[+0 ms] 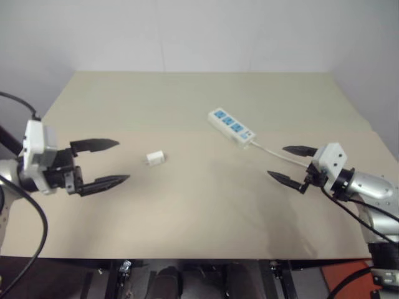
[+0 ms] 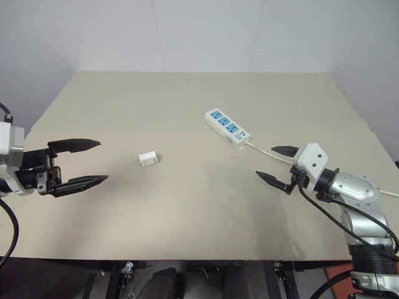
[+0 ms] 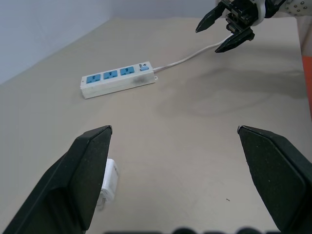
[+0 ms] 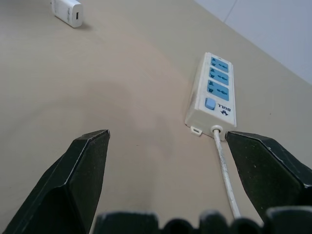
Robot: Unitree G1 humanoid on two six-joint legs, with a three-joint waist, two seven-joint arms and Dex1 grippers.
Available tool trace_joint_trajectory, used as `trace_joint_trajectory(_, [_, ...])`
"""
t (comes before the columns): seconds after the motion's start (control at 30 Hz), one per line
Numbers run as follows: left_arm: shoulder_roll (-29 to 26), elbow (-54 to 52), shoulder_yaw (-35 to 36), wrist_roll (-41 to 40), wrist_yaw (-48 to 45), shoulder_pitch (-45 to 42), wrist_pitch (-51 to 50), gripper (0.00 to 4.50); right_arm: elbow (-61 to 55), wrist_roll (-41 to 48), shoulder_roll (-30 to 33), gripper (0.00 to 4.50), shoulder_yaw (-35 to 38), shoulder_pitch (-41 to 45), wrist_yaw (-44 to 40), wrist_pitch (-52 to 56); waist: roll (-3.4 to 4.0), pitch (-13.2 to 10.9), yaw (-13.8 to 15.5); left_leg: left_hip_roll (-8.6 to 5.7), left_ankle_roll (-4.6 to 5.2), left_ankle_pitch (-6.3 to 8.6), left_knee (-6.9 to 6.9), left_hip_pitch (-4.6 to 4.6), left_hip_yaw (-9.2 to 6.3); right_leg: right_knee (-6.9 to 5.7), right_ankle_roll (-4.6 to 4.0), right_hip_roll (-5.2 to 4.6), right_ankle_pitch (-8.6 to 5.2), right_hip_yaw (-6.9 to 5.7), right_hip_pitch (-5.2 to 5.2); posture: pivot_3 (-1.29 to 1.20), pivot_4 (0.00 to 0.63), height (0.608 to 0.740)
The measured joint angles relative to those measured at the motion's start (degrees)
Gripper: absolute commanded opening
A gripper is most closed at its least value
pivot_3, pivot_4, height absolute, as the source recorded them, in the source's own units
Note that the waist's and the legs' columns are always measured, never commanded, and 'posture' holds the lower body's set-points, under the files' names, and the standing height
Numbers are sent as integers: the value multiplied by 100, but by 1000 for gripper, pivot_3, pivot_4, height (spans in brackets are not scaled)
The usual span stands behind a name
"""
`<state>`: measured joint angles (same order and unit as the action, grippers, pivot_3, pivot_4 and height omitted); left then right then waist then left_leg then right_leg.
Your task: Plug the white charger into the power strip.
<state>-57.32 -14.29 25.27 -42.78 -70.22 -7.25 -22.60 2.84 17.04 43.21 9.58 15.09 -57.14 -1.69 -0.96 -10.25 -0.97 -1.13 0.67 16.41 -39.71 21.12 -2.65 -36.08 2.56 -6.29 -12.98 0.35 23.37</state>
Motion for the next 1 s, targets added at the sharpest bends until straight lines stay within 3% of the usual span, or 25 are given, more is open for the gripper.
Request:
trace_joint_trajectory(0.47, [41, -122, 1, 14, 126, 83, -2, 4500, 121, -18, -11, 4467, -22, 42, 9, 9, 0, 0, 1, 0, 2, 1, 0, -1, 6, 0, 0, 0, 0, 5, 2, 0, 150, 740])
trace_joint_trajectory(0.6, [41, -117, -2, 12, 137, 48, -7, 4500, 515, -125, -68, 4467, -162, 469, 108, 109, 0, 0, -22, 0, 2, 1, 0, -5, 13, -2, -1, 1, 1, 13, 2, 0, 150, 740])
trace_joint_trajectory(0.7, [40, -123, -38, 7, 156, -51, -17, 4500, 1321, -272, -228, 4467, -399, 1146, 93, 224, -2, 0, -44, 1, 2, 1, 0, -6, 17, -2, -4, 4, 5, 16, 4, 0, 150, 740])
trace_joint_trajectory(0.83, [38, -123, -134, 74, 202, -149, -18, 4500, 3272, -754, -683, 4467, -814, 2411, 229, 76, -2, 0, -119, 2, 2, 1, 3, -6, 24, -1, -6, 5, 7, 22, 10, 0, 150, 740])
trace_joint_trajectory(1.0, [39, -263, -181, 188, 265, -48, -23, 4500, 5498, -1458, -919, 4467, -1168, 3467, 552, -417, -2, 0, -140, 1, -15, -9, 10, 54, 43, -7, -4, 5, 7, 39, 85, 0, 150, 740])
